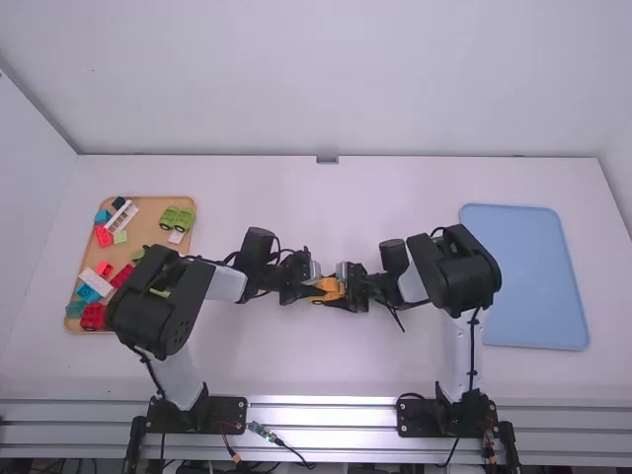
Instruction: Assemble lego blocks to make yellow taxi
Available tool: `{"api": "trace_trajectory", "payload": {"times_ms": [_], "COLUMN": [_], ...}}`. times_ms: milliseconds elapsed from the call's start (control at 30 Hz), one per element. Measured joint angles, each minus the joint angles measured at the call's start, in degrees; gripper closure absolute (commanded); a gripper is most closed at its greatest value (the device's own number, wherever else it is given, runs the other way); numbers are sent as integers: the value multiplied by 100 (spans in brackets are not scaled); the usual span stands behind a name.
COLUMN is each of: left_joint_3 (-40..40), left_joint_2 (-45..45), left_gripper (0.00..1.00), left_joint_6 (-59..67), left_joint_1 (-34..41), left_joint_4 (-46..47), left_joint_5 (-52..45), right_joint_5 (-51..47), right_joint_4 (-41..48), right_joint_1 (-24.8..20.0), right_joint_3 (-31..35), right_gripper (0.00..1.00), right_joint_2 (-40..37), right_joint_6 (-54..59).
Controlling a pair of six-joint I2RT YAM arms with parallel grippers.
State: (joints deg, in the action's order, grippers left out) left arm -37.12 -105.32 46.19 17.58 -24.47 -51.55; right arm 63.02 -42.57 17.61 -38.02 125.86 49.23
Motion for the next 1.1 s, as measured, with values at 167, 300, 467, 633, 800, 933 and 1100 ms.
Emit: {"api": "trace_trajectory", "payload": {"times_ms": [167, 300, 467, 633, 800, 933, 1100], "left_joint_3": [0, 0, 0, -162, -544, -605, -638], "left_joint_2": [0, 0, -70, -326, -481, -481, -435], "left_gripper": [98, 98, 98, 98, 98, 98, 98], "left_joint_6": [-17, -17, -22, -83, 201, 269, 269], "left_joint_1": [0, 0, 0, -4, -11, 20, 133], "left_joint_4": [2, 0, -160, -238, 435, 557, 570], "left_joint_5": [-7, -7, -72, -365, -546, -461, -229], "right_joint_5": [2, 9, 50, 87, 94, 90, 101], "right_joint_4": [2, 7, 11, 37, 42, 31, 31], "right_joint_1": [0, 0, 0, -55, -85, -92, -146], "right_joint_3": [0, 0, 0, 0, 2, 4, 4], "right_gripper": [52, 52, 52, 52, 52, 52, 52], "right_joint_2": [0, 0, 0, 0, 0, 0, 0], "right_joint_6": [0, 2, 22, 66, 72, 66, 66]}}
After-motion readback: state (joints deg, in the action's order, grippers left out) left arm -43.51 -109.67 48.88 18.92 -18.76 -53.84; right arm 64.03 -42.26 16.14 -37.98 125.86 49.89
